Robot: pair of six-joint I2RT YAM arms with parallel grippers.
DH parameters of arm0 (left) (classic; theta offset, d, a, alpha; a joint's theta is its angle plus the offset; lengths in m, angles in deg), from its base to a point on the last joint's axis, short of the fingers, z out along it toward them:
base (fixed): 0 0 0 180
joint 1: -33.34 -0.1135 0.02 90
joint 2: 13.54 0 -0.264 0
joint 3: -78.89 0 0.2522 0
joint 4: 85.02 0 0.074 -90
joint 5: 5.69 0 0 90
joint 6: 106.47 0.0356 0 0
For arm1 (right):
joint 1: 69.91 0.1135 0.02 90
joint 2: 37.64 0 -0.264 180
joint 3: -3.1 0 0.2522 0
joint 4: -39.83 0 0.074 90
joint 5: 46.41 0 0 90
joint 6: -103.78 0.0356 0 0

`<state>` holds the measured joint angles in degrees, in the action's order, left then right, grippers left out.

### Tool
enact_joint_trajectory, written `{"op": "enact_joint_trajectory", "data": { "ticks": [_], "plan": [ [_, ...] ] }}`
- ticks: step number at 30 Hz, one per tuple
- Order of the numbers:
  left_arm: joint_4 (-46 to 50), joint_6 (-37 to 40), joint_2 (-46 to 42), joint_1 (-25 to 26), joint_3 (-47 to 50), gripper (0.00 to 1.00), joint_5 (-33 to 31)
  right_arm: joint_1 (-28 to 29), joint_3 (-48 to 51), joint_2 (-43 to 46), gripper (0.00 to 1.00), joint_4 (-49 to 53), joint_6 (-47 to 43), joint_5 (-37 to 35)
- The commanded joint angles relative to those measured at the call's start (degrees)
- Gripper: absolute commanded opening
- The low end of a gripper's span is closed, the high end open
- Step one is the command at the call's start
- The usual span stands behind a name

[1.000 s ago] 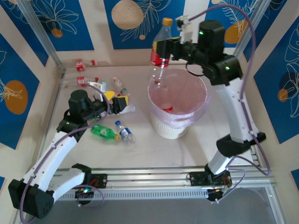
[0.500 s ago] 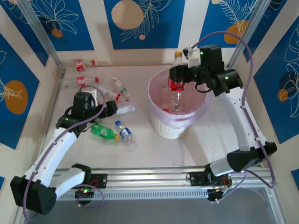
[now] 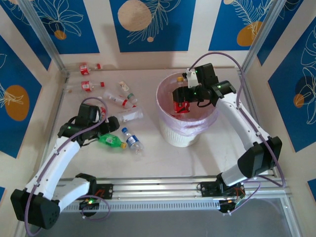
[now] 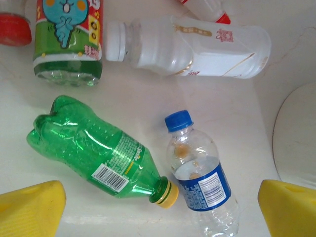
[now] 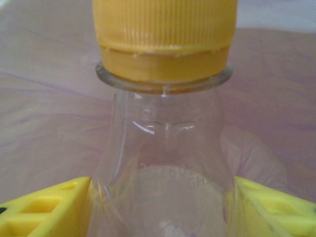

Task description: Put the plastic bottles in the bin

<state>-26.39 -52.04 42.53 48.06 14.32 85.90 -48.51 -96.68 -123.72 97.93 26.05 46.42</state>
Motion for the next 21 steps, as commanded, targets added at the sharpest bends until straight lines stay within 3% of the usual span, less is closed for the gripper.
{"op": "enact_joint_trajectory", "data": {
  "ticks": [1,11,21],
  "plan": [
    [0.32,-3.88,-0.72,-1.17,2.54,0.99,1.93,0.46,1.31,-1.14,0.65,-2.82,0.13,1.34],
    [-2.9,-8.37,0.81,-2.48,7.46,1.0,3.12,0.69,5.21,-4.15,0.74,-6.57,-1.66,1.8],
    [-6.33,-12.22,2.46,-3.42,11.18,1.0,2.81,0.46,6.17,-3.6,0.95,-8.75,-2.85,1.16]
  ]
}}
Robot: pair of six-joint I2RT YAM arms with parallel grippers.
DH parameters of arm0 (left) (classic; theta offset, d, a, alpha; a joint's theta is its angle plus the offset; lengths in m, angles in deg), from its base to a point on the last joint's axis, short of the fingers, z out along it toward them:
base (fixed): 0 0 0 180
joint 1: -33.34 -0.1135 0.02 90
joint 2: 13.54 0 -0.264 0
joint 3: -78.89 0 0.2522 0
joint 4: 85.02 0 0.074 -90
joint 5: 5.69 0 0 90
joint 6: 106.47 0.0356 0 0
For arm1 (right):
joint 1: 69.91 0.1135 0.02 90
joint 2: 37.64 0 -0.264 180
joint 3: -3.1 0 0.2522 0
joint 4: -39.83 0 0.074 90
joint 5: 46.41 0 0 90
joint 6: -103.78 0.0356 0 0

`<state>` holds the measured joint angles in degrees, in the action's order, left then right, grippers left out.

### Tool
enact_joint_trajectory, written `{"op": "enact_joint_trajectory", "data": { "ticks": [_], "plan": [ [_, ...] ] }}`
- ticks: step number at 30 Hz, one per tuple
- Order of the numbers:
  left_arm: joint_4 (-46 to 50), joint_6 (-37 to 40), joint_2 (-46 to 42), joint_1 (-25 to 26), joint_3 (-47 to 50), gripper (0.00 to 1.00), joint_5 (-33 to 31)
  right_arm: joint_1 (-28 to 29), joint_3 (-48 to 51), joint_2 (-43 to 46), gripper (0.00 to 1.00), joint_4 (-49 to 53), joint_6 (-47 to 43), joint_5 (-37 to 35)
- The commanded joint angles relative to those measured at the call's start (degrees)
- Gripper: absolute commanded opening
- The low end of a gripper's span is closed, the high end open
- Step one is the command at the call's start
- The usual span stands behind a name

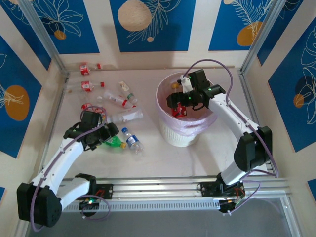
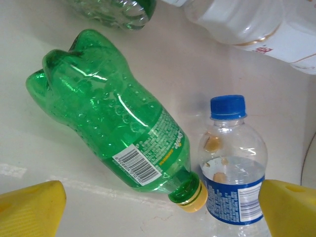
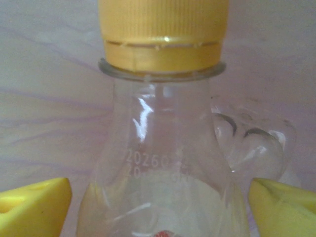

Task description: Put the plastic bottles in the bin

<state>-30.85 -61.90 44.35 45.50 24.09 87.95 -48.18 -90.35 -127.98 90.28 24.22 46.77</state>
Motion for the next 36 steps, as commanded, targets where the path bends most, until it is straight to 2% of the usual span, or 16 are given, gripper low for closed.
{"op": "enact_joint_trajectory", "data": {
  "ticks": [1,2,15,23,30,36],
  "plan": [
    [-2.39,-2.82,0.7,-0.96,1.68,1.0,0.68,-0.02,-0.42,0.95,0.95,-1.01,-1.21,0.78],
    [-2.88,-3.3,0.82,-1.17,1.98,1.0,0.67,-0.03,-0.69,1.37,1.0,-0.92,-1.41,0.84],
    [-3.44,-5.71,6.3,-1.51,0.89,1.0,-0.39,-0.01,-4.07,7.31,0.99,2.64,-2.01,2.29],
    [-6.26,-7.93,7.45,-1.72,1.87,1.0,-1.98,-0.01,-5.8,11.5,0.99,5.06,-1.91,-0.01],
    [-9.55,-11.69,10.14,-1.7,3.09,1.0,-3.79,-0.8,-5.92,16.14,0.99,6.55,0.09,0.9],
    [-11.73,-13.55,11.59,-1.7,5.36,1.0,-4.77,-1.25,-8.59,10.8,0.65,6.2,1.67,-0.93]
  ]
}}
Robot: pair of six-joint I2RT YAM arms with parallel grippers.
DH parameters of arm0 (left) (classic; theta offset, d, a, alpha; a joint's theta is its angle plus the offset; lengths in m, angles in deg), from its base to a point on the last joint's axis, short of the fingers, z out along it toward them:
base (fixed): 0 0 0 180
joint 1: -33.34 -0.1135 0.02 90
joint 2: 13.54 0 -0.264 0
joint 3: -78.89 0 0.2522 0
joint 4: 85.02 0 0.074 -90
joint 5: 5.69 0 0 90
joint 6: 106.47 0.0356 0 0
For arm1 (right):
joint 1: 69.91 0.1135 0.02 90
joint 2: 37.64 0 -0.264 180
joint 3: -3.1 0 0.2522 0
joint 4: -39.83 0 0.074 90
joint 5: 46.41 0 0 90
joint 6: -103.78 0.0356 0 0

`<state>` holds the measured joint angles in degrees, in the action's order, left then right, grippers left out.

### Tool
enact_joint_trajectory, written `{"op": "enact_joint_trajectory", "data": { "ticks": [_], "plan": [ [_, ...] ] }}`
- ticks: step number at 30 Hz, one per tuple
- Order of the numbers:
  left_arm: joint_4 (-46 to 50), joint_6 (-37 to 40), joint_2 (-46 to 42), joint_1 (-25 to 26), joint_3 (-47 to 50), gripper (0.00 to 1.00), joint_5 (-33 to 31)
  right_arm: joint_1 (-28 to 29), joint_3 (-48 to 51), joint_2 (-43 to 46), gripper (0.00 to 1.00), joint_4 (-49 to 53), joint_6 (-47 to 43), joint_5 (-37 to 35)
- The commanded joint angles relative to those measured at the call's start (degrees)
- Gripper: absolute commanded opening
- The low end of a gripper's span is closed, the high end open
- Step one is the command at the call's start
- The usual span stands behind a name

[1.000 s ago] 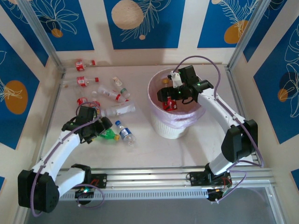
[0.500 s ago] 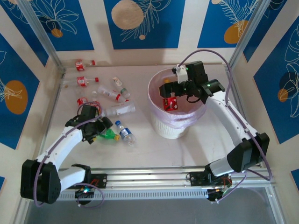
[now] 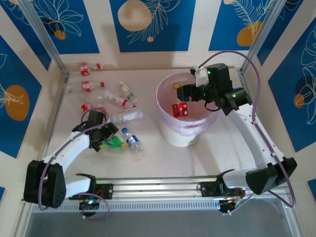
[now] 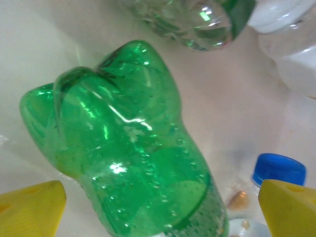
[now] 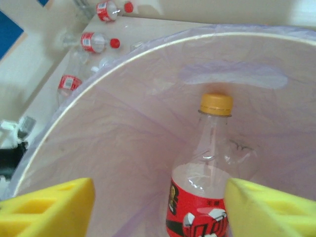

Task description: Put the plastic bottles in the bin

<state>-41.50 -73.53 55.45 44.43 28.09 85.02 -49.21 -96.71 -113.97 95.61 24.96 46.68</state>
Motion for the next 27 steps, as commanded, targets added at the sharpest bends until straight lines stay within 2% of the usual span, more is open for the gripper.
{"op": "enact_joint_trajectory", "data": {
  "ticks": [1,8,14,16,24,27],
  "plan": [
    [-1.28,-2.14,0.43,-0.61,1.75,1.0,-2.06,-0.15,-2.99,-4.75,0.62,0.87,0.83,-1.62],
    [-3.15,-3.84,-0.11,-0.71,4.56,0.96,-3.56,0.99,-5.25,-12.76,0.54,-1.92,0.09,-3.93],
    [-3.05,-3.16,0.21,-0.75,4.48,0.86,-4.79,2.09,-4.6,-17.36,0.48,-1.94,-0.37,-4.38],
    [-2.96,-3.02,0.09,-0.86,4.51,0.82,-5.1,2.79,-3.3,-18.12,0.4,-1.9,-0.29,-4.38],
    [-3.69,-2.95,-0.49,-1.03,4.83,0.72,-5.38,3.66,0.13,-18.95,0.4,-2.67,0.93,-3.09],
    [-4.02,-2.98,-0.54,-1.15,4.78,0.69,-5.02,3.12,-1.68,-16.97,0.48,-1.89,0.73,-3.31]
  ]
}}
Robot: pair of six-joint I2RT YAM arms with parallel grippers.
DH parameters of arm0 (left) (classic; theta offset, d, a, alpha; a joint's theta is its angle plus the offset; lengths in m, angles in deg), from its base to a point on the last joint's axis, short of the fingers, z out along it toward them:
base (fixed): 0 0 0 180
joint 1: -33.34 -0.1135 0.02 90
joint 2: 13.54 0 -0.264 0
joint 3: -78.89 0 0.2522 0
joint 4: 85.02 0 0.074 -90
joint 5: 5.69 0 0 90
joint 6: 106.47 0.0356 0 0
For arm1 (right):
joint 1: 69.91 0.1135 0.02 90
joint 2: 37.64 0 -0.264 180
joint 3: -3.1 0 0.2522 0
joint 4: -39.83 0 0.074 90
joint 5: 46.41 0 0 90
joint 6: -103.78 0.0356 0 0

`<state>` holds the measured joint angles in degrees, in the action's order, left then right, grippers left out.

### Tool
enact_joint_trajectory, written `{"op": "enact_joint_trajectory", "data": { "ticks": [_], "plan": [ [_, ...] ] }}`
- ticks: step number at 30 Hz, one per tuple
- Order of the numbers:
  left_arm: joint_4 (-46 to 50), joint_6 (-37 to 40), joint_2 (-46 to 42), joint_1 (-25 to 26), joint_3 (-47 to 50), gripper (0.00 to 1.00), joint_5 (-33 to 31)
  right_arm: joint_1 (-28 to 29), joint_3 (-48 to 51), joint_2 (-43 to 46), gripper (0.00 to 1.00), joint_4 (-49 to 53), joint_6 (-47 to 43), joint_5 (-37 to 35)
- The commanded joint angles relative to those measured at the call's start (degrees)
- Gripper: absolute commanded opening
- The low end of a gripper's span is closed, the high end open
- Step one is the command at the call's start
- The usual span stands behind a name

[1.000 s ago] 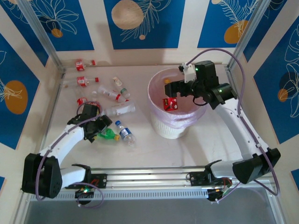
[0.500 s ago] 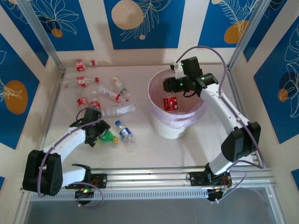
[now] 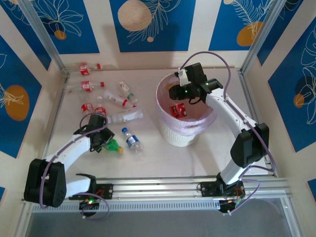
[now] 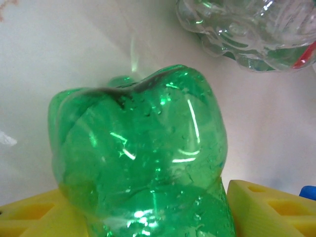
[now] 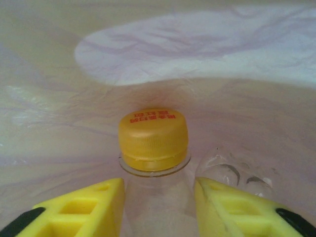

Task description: Put the plastic bottles in the bin

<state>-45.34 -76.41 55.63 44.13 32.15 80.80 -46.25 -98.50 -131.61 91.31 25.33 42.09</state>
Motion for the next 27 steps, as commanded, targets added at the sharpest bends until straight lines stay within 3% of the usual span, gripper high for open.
{"op": "enact_joint_trajectory", "data": {
  "ticks": [1,4,7,16,21,27],
  "plan": [
    [-0.02,-0.11,-0.95,-0.78,0.54,0.67,-0.71,-0.15,-0.82,1.73,0.53,2.98,0.12,1.14],
    [0.25,0.09,-2.39,-0.8,0.45,0.63,-0.89,-1.39,-3.9,4.96,0.68,5.08,-0.54,0.88],
    [0.63,0.26,-3.97,-0.8,0.35,0.6,-0.96,-2.0,-6.0,8.27,0.76,7.13,-1.01,1.04],
    [1.47,2.46,-9.08,-0.81,-4.28,0.53,1.99,0.34,-7.33,15.53,0.82,10.12,0.58,5.07],
    [-2.97,7.44,-6.79,-0.78,-13.15,0.44,12.48,8.66,-12.77,15.49,0.82,15.12,-0.1,-2.72],
    [-11.73,7.89,-3.19,-0.85,-21.61,0.36,25.46,17.26,-15.68,14.15,0.82,14.8,1.76,-3.55]
  ]
}}
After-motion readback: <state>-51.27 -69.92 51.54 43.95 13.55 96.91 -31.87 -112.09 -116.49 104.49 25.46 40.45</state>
